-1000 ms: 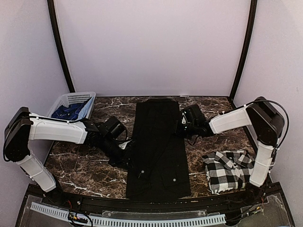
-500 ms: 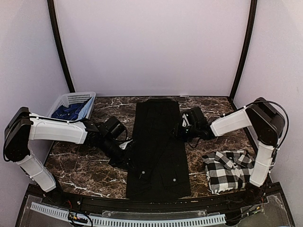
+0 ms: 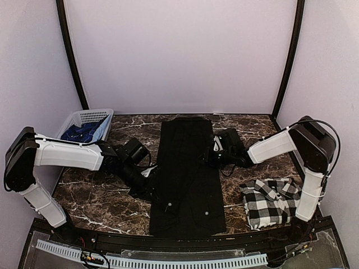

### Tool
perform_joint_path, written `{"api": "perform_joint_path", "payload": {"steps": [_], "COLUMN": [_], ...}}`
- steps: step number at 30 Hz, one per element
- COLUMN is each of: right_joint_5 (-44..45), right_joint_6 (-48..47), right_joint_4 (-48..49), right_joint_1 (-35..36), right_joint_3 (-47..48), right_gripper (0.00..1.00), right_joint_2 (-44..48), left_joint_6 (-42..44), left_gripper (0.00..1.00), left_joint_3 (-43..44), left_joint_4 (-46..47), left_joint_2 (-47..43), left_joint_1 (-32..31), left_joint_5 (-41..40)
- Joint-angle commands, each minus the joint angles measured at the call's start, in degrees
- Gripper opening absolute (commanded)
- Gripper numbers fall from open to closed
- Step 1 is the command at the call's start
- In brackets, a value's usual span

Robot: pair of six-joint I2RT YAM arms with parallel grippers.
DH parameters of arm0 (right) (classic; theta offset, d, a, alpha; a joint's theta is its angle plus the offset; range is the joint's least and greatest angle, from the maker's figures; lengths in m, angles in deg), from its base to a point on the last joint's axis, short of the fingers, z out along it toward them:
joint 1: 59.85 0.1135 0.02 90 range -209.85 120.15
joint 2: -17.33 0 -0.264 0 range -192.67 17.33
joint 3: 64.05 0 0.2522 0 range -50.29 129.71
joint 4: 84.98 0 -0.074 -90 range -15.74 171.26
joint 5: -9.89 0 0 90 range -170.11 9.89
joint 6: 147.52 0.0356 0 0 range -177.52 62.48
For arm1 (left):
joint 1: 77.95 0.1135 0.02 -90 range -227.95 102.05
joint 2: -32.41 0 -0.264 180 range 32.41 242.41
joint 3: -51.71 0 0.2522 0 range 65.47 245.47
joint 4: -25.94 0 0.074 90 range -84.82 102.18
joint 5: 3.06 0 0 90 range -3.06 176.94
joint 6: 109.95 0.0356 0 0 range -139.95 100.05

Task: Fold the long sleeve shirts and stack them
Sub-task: Smooth out the rectangle-folded shirt at the center of the board.

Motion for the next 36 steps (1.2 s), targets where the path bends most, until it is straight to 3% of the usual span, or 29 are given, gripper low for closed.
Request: {"api": "perform_joint_path", "payload": {"steps": [1,5,11,19,23,36], "right_joint_5": [1.02,1.97,-0.17,-0.22,0.46,1.78], "right_joint_6": [-0.05,-0.11,1.2,1.06,0.4,-1.67], "right_joint_4": [-0.01,-1.24,1.94,1.55,0.09,-5.36], "right_joint_1": [0.37,0.37,0.41,0.37,0.37,-2.01], "right_joint_3": [0.46,0.47,-0.35,1.25,2.56,3.89], "right_gripper": [0.25,0.33,0.33,0.17,0.01,0.0], "right_joint_2": [-0.65,-0.71,-2.45,-2.65,-2.52,-1.12], "left_joint_6": [0.65,0.75,0.93,1.37,1.77,2.94], "left_gripper": [0.0,0.0,0.0,0.0,0.0,0.0], "left_joint_3": [0.64,0.64,1.01,1.55,1.88,1.5], "left_joint_4": [-1.31,-1.28,-1.14,-1.84,-2.55,-3.36], "left_joint_2": [-0.13,0.01,0.59,1.21,1.36,2.72], "left_joint_1": [-0.26,-0.25,-0.26,-0.26,-0.22,-0.2], "left_joint_5": [-0.05,0.02,0.06,-0.11,-0.7,-2.41]}}
